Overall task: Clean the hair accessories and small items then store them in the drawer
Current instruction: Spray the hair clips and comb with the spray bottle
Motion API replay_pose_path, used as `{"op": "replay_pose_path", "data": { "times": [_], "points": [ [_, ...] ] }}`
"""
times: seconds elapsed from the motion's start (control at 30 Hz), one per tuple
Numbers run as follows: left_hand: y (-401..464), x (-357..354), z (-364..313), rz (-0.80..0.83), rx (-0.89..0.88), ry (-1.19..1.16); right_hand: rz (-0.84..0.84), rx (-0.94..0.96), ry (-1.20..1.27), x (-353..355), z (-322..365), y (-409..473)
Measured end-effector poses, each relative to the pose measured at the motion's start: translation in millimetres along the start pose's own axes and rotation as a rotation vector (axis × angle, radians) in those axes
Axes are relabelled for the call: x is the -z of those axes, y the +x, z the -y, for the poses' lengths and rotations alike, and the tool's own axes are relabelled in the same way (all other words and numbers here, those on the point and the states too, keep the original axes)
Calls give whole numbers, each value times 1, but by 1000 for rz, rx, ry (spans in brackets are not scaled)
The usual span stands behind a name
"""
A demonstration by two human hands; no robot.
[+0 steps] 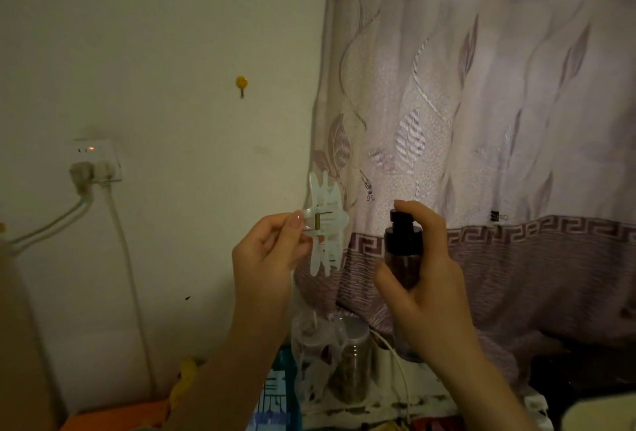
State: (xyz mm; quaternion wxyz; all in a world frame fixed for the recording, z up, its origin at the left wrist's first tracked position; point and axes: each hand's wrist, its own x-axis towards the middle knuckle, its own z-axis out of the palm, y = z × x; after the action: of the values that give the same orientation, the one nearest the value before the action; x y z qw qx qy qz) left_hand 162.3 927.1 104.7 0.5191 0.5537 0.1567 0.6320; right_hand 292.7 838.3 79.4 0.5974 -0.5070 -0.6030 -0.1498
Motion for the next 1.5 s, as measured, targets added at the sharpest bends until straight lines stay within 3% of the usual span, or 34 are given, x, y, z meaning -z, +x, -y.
{"op": "replay_pose_path", "data": {
  "times": [1.1, 1.5],
  "points": [
    [-23, 3, -19, -14, 25, -8, -22, -101, -4, 3, 6, -31],
    [-28, 5, -21, 40, 14, 9, -95, -231, 313, 0, 15, -25]
  ]
}}
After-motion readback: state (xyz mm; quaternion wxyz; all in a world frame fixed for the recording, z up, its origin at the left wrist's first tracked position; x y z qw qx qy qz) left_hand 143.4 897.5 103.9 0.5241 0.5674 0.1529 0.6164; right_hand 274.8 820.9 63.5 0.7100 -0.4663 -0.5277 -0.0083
